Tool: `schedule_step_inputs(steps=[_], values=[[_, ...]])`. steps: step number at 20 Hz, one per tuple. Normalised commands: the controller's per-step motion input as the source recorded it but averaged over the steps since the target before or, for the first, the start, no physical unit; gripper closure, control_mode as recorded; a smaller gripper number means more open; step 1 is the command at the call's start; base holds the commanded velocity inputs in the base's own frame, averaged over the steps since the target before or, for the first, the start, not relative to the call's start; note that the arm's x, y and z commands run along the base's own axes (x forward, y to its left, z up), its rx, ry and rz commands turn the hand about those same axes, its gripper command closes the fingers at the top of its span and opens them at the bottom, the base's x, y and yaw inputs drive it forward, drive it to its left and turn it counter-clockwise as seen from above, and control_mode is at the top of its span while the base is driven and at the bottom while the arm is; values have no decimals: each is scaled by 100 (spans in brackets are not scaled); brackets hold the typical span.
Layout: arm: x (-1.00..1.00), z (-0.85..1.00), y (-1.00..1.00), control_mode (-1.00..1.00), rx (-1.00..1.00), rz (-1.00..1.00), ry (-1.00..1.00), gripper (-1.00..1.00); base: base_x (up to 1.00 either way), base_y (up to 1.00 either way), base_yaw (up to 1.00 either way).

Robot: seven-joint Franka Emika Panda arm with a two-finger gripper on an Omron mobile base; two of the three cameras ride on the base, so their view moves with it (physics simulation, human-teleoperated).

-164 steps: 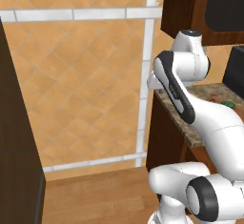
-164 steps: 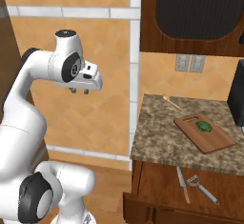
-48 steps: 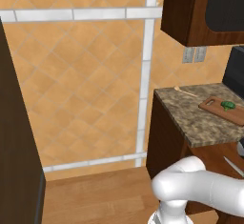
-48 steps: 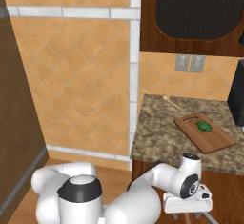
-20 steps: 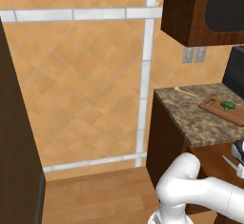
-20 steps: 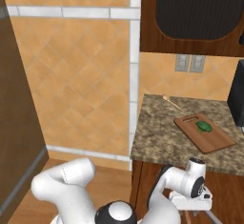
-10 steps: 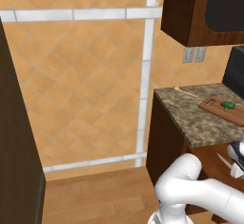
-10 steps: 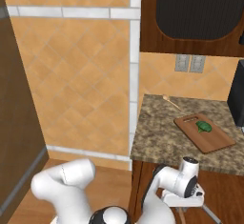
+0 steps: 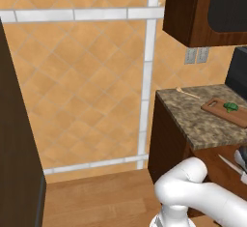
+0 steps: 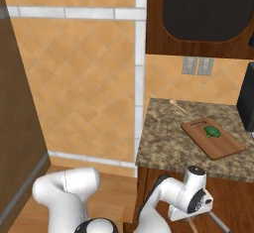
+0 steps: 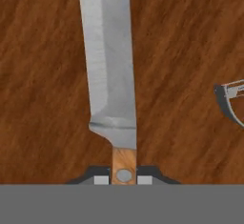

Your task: Place the appropriate cutting tool for cutting the broccoli skin on the cutting board.

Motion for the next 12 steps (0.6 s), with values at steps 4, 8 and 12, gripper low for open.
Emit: schedule_step_inputs(steps=[4,8,12], values=[[-7,62,-31,-100,6,33,-9,100,0,0,0],[-15,92,-3,-100,4,33,0,100,0,0,0],[-29,100,-1,-100,0,22,6,100,0,0,0]])
